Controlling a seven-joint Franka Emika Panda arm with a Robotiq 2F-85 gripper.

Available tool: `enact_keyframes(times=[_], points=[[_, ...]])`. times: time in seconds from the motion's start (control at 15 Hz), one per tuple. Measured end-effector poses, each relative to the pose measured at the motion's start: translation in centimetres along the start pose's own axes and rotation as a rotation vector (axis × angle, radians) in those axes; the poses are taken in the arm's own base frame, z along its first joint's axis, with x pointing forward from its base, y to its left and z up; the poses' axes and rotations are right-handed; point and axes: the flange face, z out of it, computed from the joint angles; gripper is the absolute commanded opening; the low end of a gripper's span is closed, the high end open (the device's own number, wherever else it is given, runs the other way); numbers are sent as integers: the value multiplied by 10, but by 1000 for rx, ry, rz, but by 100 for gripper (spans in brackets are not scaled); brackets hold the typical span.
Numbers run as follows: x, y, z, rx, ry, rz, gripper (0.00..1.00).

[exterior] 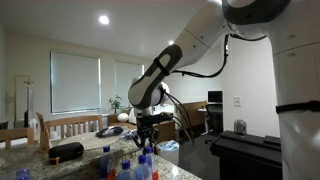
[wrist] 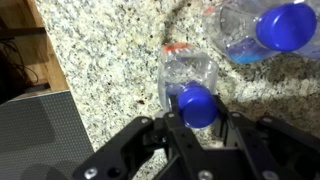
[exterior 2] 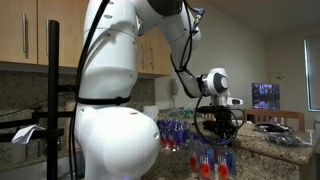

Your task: Move the three bottles on the right forwards

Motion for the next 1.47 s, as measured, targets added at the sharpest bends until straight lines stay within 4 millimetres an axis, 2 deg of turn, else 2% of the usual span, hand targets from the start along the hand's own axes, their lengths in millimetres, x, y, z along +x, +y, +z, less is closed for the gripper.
enact_keyframes(times=[0.73, 1.13, 1.4, 1.47], points=[[-40, 20, 3, 108, 32, -97, 14], [-38, 38, 5, 165, 17, -116, 14], [-38, 38, 5, 163, 12, -119, 13], [-38, 38, 5, 161, 10, -122, 17]])
